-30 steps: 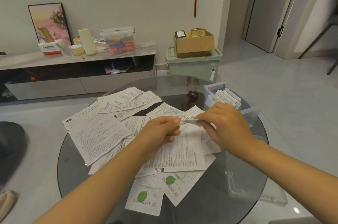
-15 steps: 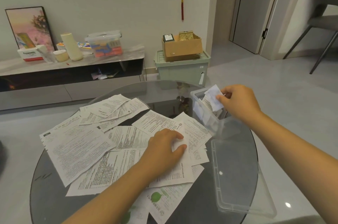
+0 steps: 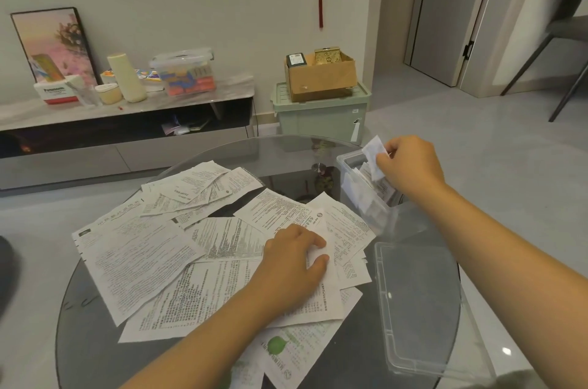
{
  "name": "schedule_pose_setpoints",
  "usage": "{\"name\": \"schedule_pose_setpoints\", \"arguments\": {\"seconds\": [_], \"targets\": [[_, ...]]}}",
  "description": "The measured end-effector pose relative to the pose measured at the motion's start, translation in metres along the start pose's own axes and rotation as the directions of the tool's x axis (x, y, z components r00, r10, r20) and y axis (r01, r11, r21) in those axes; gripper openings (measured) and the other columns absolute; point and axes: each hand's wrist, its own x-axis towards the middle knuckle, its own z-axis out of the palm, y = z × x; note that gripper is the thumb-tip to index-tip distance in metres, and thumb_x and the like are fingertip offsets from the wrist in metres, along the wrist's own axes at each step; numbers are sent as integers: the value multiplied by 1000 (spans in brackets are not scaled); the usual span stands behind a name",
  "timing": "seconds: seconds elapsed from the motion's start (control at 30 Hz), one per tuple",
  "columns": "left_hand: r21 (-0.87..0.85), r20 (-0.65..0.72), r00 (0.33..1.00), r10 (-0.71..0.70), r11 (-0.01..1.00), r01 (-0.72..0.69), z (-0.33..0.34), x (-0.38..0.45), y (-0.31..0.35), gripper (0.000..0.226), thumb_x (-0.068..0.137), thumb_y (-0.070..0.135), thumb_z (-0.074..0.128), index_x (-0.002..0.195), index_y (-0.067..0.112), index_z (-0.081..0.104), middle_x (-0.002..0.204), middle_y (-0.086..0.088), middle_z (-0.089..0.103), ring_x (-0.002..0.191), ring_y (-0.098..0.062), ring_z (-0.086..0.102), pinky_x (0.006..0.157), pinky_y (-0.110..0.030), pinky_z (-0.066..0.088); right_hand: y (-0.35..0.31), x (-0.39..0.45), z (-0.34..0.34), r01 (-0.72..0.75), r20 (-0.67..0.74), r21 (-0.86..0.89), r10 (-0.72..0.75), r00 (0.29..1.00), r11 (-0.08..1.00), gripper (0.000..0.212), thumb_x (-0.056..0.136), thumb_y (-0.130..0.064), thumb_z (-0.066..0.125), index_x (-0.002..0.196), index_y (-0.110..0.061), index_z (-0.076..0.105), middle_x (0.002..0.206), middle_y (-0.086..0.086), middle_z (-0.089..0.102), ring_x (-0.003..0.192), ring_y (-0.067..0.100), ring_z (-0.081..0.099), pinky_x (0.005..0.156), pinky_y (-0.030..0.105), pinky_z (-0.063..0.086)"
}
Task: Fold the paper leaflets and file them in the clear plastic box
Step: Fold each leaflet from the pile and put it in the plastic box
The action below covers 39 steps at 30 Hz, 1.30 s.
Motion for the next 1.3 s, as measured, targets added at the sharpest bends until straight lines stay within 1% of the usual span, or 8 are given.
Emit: {"name": "schedule_pose_setpoints", "arguments": {"seconds": [0.07, 0.27, 0.4, 0.57, 0.8, 1.03, 1.17, 1.3], "targets": [[0, 5, 1000, 2, 1000, -2, -1, 0, 1, 28, 95, 37, 47, 122, 30, 52, 129, 12, 40, 123, -8, 34, 110, -30, 21, 4, 4, 0, -5, -6, -50, 5, 1000, 999, 21, 84, -6, 51, 90, 7, 66, 86, 26, 66, 72, 41, 59, 56, 37, 45], [10, 21, 1000, -12, 1000, 12, -2, -1, 2, 29, 95, 36, 47, 124, 31, 50, 131, 11, 38, 125, -10, 33, 109, -29, 21, 9, 8, -1, 5, 124, -219, 22, 992, 976, 20, 83, -5, 54, 63, -5, 57, 61, 10, 51, 62, 29, 47, 45, 22, 29], [16, 28, 1000, -15, 1000, 15, -3, -1, 4, 30, 96, 35, 47, 125, 30, 50, 132, 11, 38, 124, -10, 33, 108, -28, 21, 10, 9, 1, 45, 153, -310, 3, 988, 950, 12, 84, -7, 55, 77, -9, 65, 74, 11, 59, 68, 29, 53, 47, 23, 33], [11, 38, 999, -24, 1000, 23, -3, -2, 4, 31, 95, 36, 47, 126, 30, 49, 132, 12, 37, 125, -11, 31, 108, -28, 21, 10, 7, 2, 96, 201, -428, -9, 980, 899, 7, 86, -10, 54, 84, -13, 60, 67, 3, 49, 69, 27, 50, 46, 22, 27], [9, 50, 998, -26, 1000, 26, -4, -3, 5, 32, 96, 36, 46, 127, 30, 48, 132, 12, 35, 124, -12, 30, 108, -28, 23, -2, -2, -2, 97, 184, -452, -14, 983, 887, 12, 89, -4, 50, 81, -14, 50, 79, 7, 49, 74, 29, 47, 62, 27, 36], [16, 57, 998, -29, 999, 28, -5, -3, 6, 33, 96, 36, 46, 128, 31, 47, 132, 12, 34, 124, -12, 29, 109, -29, 24, -7, -3, -11, 94, 259, -436, 25, 966, 895, 34, 86, 1, 48, 60, -15, 33, 64, 3, 39, 61, 23, 43, 46, 24, 27], [19, 58, 998, -18, 1000, 17, -5, -4, 6, 34, 96, 35, 46, 129, 29, 46, 133, 12, 34, 123, -10, 28, 109, -28, 22, -1, 0, -6, 48, 268, -332, 45, 962, 942, 22, 82, -1, 50, 63, -10, 48, 62, 6, 53, 56, 21, 50, 47, 22, 36], [23, 59, 998, -10, 1000, 9, -6, -4, 6, 34, 96, 34, 46, 129, 30, 46, 132, 12, 34, 123, -9, 28, 109, -29, 21, 8, 4, -2, 1, 268, -169, 45, 962, 986, 15, 86, -7, 52, 80, 0, 65, 64, 15, 66, 69, 28, 69, 70, 35, 55]]}}
